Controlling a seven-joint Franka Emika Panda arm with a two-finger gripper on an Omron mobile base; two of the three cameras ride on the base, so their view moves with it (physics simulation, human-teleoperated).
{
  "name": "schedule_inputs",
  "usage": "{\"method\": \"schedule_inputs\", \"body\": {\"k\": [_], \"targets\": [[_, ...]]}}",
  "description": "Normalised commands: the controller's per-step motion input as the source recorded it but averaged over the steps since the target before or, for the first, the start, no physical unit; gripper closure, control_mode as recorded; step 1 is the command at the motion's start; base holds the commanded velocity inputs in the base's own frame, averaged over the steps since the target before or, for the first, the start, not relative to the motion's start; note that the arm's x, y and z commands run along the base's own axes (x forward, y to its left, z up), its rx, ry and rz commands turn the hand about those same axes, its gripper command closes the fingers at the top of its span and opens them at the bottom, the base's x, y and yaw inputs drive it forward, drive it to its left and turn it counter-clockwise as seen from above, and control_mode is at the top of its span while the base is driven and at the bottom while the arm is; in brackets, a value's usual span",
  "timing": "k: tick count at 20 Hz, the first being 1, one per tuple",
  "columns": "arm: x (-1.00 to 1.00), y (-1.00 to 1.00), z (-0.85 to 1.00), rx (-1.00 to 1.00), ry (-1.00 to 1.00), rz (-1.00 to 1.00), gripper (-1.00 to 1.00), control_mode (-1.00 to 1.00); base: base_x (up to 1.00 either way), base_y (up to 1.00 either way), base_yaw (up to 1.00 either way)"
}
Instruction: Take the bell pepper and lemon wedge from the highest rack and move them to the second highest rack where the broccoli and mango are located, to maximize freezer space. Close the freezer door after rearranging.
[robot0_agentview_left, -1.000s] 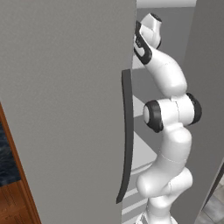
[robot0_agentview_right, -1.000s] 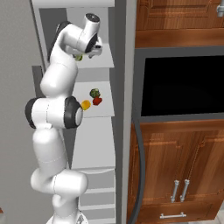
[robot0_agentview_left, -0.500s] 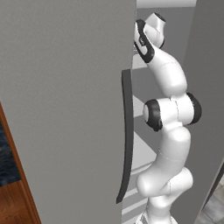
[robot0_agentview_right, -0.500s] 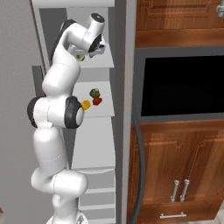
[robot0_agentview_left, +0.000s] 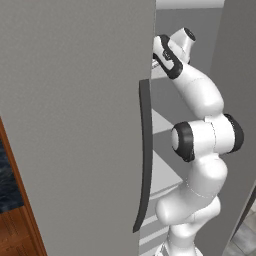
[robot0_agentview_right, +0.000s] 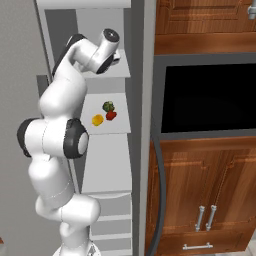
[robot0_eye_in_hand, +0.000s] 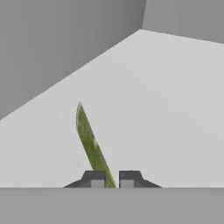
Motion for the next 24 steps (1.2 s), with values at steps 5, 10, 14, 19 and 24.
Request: {"method": "schedule_inputs", "body": {"k": [5, 10, 14, 19, 24], "targets": [[-0.07, 0.0, -0.06, 0.0, -0.07, 0.0, 1.0, -1.0, 0.0, 0.0, 0.0], [-0.01, 0.0, 0.2, 0.0, 0.0, 0.0, 1.0, -1.0, 0.0, 0.0, 0.0], [-0.04, -0.07, 0.48, 0.0, 0.0, 0.0, 1.0, -1.0, 0.0, 0.0, 0.0], [-0.5, -0.24, 0.28, 0.0, -0.07, 0.0, 1.0, -1.0, 0.0, 0.0, 0.0], [-0.86, -0.32, 0.03, 0.0, -0.13, 0.0, 1.0, -1.0, 0.0, 0.0, 0.0]]}}
